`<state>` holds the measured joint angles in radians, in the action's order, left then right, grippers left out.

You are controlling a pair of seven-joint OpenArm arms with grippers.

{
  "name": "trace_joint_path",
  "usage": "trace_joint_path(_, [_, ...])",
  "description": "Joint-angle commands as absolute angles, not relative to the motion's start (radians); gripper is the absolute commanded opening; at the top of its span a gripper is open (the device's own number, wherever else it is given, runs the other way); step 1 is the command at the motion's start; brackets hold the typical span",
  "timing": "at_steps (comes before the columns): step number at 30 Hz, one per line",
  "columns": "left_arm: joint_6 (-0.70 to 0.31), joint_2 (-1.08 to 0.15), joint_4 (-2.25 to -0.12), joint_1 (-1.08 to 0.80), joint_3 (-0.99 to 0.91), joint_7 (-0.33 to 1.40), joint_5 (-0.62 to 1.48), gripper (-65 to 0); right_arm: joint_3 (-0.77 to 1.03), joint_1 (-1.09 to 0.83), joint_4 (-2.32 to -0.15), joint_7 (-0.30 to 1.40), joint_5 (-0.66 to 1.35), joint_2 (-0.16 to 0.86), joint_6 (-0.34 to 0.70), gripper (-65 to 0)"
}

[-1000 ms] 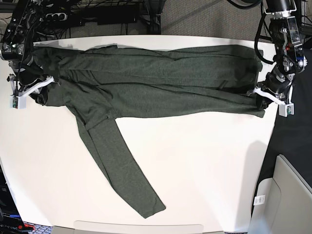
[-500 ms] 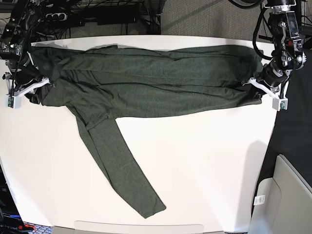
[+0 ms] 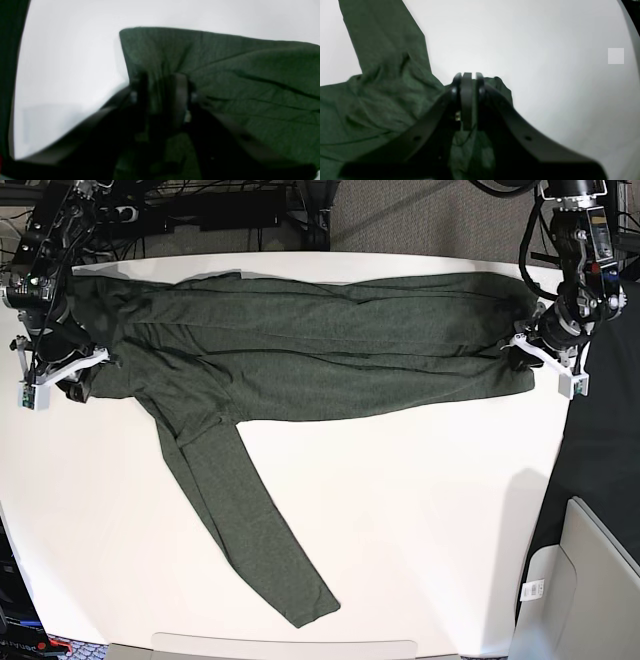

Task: Fold the T-shirt properly
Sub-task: 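Release the right gripper and move it to the sleeve's base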

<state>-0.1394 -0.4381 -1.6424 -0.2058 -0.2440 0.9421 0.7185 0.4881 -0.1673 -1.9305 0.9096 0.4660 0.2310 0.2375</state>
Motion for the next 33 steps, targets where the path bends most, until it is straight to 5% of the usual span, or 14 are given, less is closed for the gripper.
trace_joint_path(1, [-0.140,-0.473,-1.667,-0.194,-0.249,0.923,0.727,-43.5,0.492,-0.145,-1.939,0.886,0.449,0.243,0.239,-62.5])
trace_joint_path(13, [-0.139,-0.472,-1.776,-0.199,-0.259,0.923,0.727,-35.6,0.389,0.061,-1.767,0.886,0.305,0.199,0.237,-31.8])
trace_joint_path(33, [-0.139,-0.453,-1.776,-0.193,-0.259,0.915,0.727,-35.6,0.084,0.409,-1.198,0.759,0.171,0.174,0.237,-30.9])
